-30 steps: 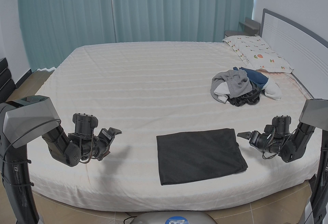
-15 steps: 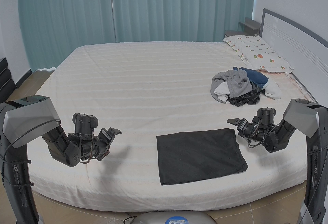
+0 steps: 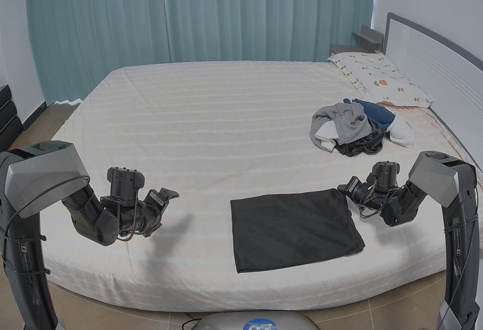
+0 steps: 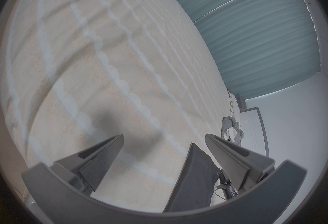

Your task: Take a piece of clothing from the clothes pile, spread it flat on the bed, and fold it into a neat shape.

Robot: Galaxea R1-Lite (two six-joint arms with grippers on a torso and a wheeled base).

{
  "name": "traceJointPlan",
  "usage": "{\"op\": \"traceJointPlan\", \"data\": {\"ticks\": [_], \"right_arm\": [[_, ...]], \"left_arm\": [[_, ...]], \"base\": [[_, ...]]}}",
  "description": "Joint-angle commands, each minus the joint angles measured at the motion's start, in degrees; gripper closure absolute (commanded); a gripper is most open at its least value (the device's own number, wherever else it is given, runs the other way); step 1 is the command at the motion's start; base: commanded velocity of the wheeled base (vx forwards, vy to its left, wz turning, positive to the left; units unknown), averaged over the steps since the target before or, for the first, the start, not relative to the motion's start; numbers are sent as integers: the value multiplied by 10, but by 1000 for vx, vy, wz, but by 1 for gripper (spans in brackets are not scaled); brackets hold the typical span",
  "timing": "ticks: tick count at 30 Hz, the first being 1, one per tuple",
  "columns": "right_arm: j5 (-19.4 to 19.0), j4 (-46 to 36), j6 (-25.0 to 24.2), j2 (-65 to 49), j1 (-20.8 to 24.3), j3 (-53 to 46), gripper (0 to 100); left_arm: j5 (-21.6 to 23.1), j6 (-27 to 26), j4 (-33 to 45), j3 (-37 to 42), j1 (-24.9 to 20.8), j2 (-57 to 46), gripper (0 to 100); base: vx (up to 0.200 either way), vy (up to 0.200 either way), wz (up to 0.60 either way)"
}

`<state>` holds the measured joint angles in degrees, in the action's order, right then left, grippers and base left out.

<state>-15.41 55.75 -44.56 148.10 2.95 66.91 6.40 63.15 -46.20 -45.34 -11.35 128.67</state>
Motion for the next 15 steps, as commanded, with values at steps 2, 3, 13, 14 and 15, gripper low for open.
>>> {"op": "traceJointPlan", "data": {"ticks": [2, 3, 13, 14, 15], "right_arm": [[0, 1, -4, 5, -2, 3, 100], [0, 2, -6, 5, -3, 3, 100], [12, 1, -37, 5, -10, 15, 100], [12, 1, -37, 5, -10, 15, 100], [12, 0, -37, 5, -10, 15, 100]], "left_arm": [[0, 0, 0, 0, 0, 1, 0], [0, 0, 0, 0, 0, 1, 0], [0, 0, 0, 0, 0, 1, 0], [0, 0, 0, 0, 0, 1, 0], [0, 0, 0, 0, 0, 1, 0]], "base": [[0, 0, 0], [0, 0, 0], [0, 0, 0], [0, 0, 0], [0, 0, 0]]}}
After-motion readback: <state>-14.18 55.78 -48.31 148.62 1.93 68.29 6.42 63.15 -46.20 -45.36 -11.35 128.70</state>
